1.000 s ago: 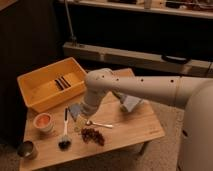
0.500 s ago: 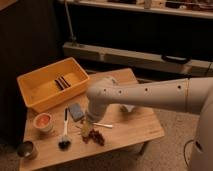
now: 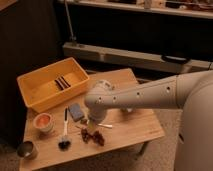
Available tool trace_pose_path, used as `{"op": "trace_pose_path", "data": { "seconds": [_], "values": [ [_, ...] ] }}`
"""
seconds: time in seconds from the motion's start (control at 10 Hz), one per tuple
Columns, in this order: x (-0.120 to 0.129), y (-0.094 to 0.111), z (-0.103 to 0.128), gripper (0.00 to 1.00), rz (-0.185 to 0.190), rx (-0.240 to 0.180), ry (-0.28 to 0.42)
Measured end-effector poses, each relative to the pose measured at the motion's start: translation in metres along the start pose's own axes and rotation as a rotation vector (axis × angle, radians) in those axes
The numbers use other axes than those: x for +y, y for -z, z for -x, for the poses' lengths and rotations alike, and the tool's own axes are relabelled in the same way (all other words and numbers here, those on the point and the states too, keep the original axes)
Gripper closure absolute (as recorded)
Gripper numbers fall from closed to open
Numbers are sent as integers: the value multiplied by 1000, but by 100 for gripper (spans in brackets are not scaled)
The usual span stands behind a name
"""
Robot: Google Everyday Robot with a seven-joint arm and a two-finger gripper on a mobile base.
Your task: Place grapes in metal cup
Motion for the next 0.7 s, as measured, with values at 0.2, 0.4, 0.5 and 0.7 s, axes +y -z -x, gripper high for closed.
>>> {"op": "trace_pose_path", "data": {
  "seconds": [0.2,0.4,0.5,0.7],
  "values": [
    [9,-2,22,34,50,-23,85],
    [24,-6,35,34,107,-39,161],
    [31,-9,39,34,125,-42,185],
    [42,-23,43,34,166,-26,211]
  ]
}}
